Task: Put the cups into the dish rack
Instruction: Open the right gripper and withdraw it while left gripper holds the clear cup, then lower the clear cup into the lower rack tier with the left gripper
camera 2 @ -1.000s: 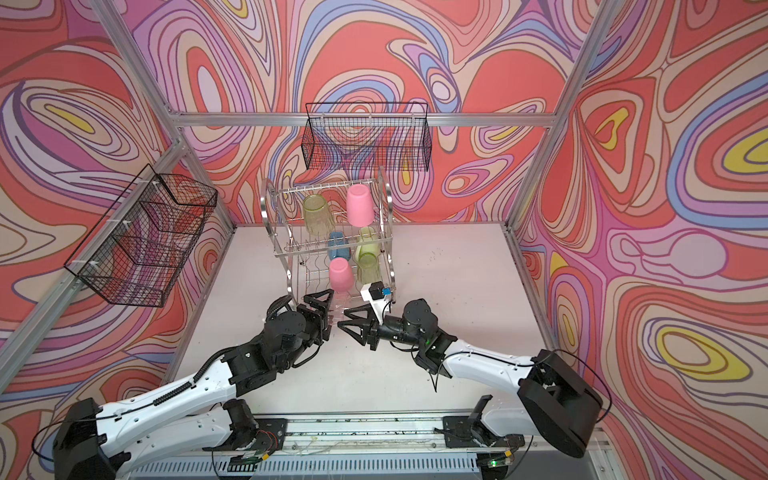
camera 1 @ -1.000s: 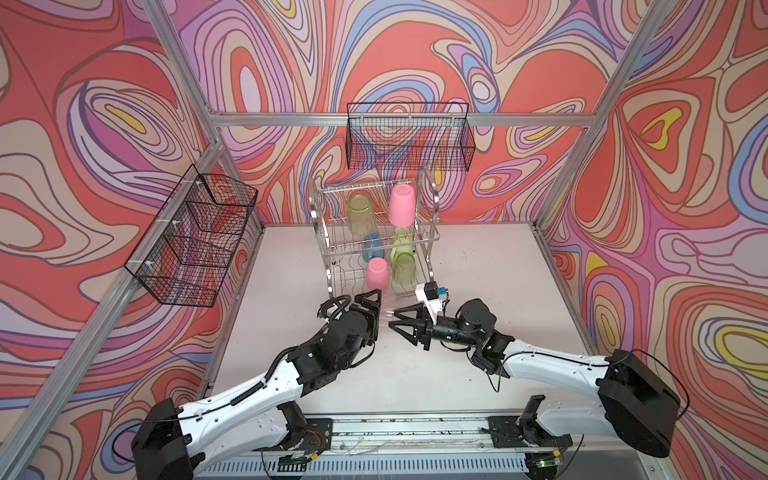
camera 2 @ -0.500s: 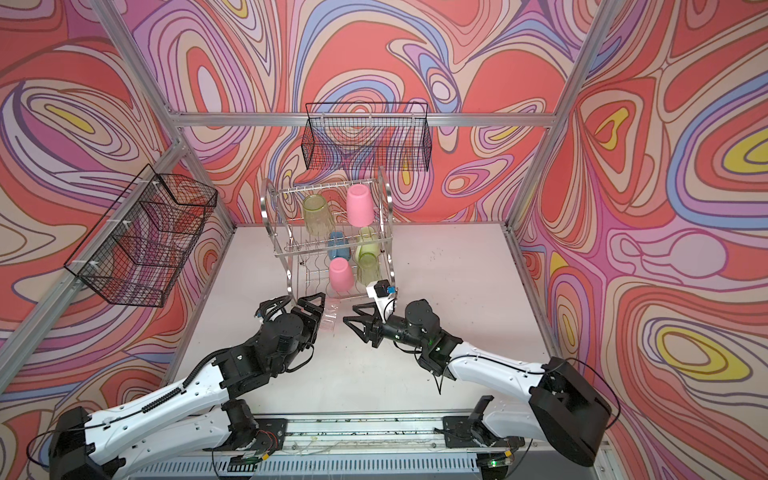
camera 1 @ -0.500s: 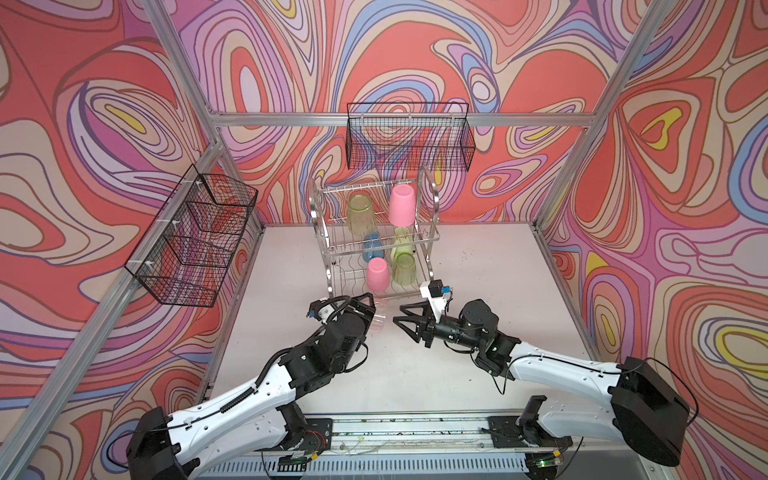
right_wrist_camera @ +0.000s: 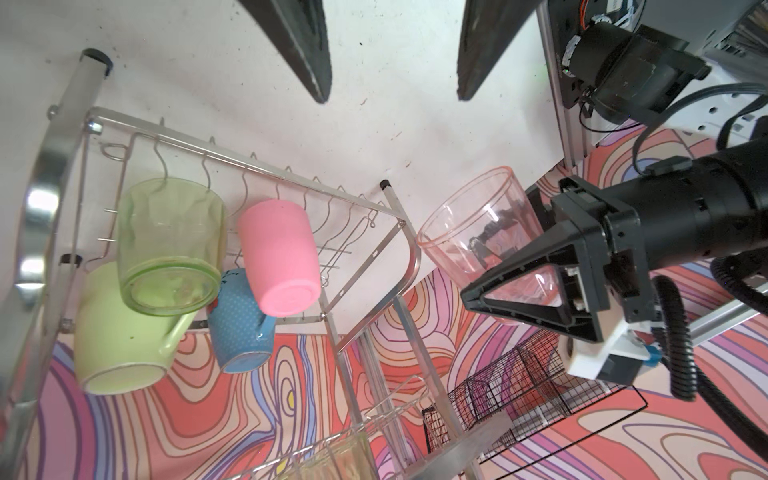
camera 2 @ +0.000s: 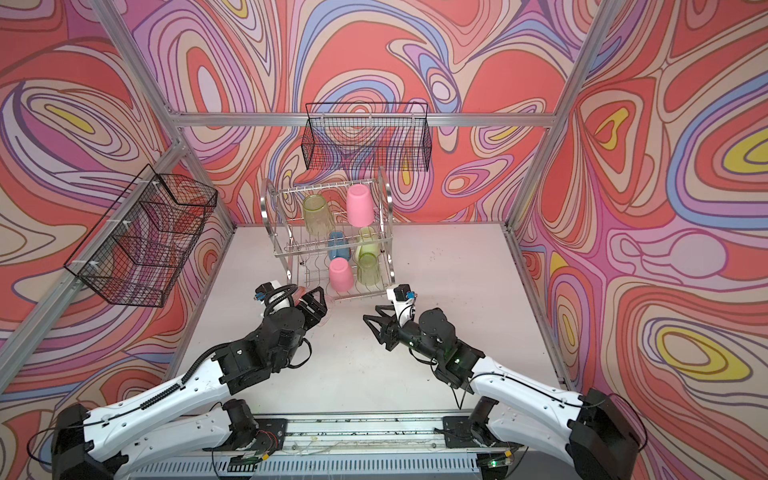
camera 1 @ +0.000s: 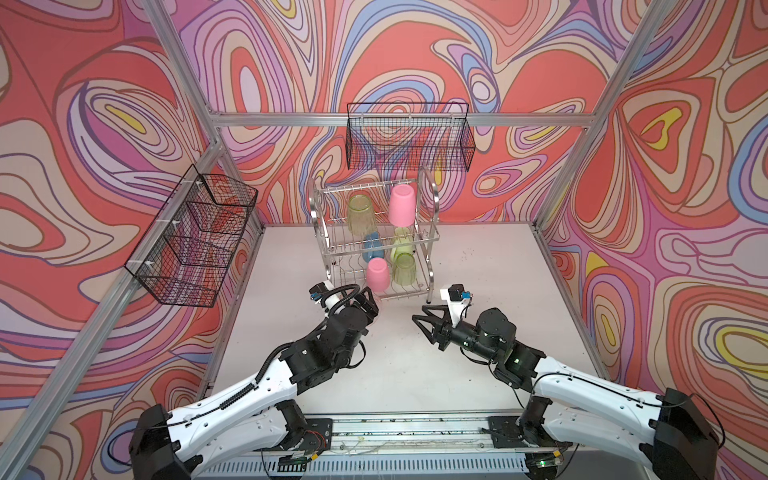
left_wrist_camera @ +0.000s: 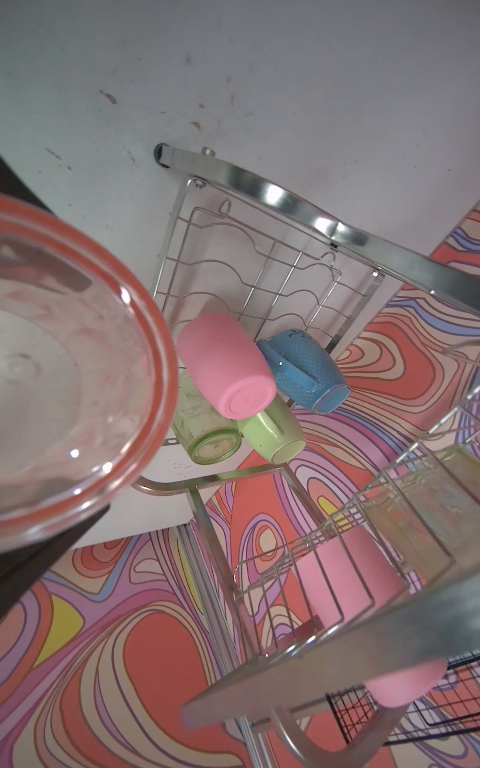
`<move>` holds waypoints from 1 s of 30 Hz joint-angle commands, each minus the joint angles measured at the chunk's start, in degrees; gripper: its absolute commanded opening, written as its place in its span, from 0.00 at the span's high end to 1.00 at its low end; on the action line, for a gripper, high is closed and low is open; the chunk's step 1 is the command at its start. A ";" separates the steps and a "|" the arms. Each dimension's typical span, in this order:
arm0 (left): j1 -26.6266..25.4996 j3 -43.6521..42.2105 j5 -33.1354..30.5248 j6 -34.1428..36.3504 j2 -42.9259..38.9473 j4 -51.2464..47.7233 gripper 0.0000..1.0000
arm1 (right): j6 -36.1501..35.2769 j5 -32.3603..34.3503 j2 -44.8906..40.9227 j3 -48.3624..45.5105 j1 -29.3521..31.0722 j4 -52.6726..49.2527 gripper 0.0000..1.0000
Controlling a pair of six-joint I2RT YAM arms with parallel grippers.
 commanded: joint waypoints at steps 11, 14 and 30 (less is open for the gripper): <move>-0.03 -0.13 -4.73 33.78 3.71 11.64 0.28 | -1.60 8.72 -3.91 -0.37 0.30 -8.14 0.50; 0.00 -1.05 -5.13 36.63 5.16 13.67 0.28 | -2.04 10.63 -4.02 0.50 0.28 -10.55 0.50; 3.28 -5.18 -6.80 41.67 12.10 23.15 0.27 | -2.83 13.14 -5.89 -0.28 0.07 -12.01 0.50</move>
